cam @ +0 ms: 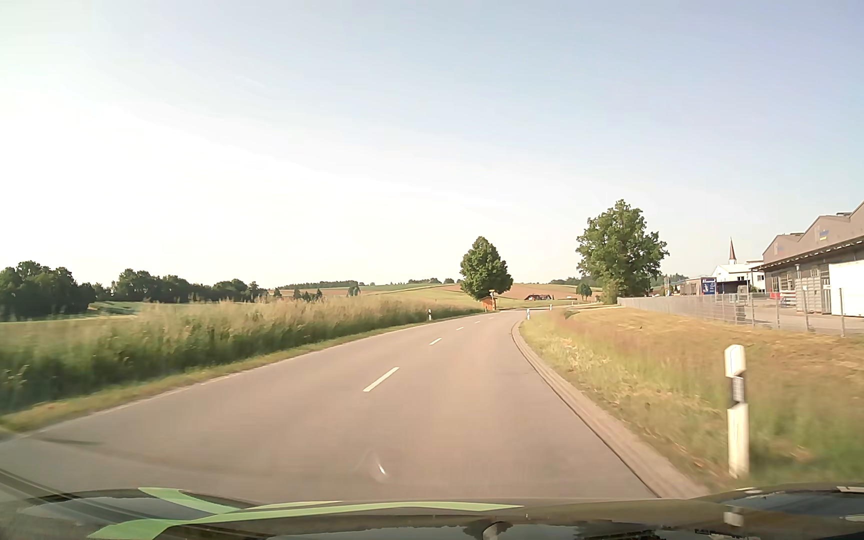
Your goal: Follow the waypoints while adhering to traffic rules and regulations
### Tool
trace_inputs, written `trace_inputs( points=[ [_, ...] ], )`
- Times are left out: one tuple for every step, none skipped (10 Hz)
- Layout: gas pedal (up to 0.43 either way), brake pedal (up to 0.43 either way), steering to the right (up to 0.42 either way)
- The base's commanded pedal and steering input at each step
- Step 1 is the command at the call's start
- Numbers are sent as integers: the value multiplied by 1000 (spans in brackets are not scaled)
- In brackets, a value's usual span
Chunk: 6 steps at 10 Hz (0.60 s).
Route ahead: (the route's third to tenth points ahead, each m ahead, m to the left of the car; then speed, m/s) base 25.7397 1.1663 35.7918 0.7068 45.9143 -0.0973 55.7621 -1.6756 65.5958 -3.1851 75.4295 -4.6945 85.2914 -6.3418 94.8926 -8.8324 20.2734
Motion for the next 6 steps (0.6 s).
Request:
trace_inputs(
  points=[
    [130, 0, 5],
    [150, 0, 6],
    [169, 0, 6],
    [177, 0, 5],
    [189, 0, 4],
    [189, 0, 2]
  ],
)
